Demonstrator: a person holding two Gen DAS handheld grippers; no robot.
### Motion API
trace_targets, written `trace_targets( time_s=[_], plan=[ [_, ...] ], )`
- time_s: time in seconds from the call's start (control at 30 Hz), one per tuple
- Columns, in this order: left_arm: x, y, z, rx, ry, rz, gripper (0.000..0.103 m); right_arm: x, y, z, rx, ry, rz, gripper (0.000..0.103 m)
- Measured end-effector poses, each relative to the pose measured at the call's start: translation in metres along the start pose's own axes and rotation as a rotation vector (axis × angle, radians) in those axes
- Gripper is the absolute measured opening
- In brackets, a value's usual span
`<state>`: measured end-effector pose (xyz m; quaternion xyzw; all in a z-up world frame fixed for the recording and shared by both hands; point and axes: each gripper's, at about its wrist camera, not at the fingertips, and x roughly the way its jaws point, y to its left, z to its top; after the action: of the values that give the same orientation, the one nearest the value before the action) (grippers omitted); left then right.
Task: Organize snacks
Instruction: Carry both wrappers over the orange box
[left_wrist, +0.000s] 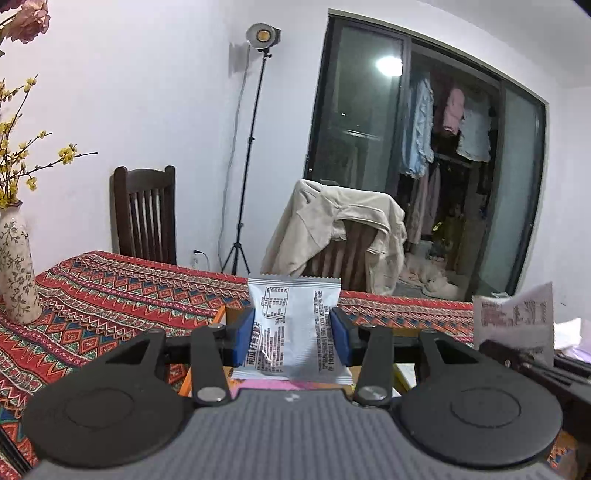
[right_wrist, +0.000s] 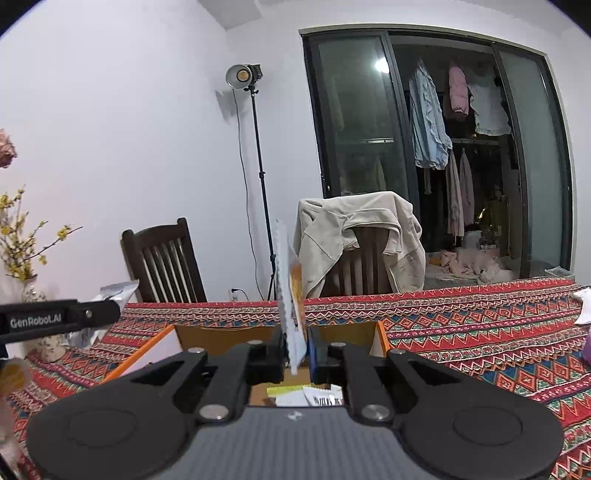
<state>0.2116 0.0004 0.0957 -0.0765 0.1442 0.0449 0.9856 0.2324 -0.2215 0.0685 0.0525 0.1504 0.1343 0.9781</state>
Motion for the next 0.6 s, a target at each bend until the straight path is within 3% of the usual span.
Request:
trace_targets(
  time_s=[0.13, 0.6],
  plan=[
    [0.018, 0.000, -0.006, -0.006, -0.009, 0.027, 0.045, 0.013, -0.003, -0.011, 0.016, -0.005, 0.000, 0.011],
    [0.047, 0.004, -0.035, 0.020, 0.043, 0.003, 0.045, 0.040, -0.002, -0.032, -0.015, 0.057, 0.002, 0.011]
  ],
)
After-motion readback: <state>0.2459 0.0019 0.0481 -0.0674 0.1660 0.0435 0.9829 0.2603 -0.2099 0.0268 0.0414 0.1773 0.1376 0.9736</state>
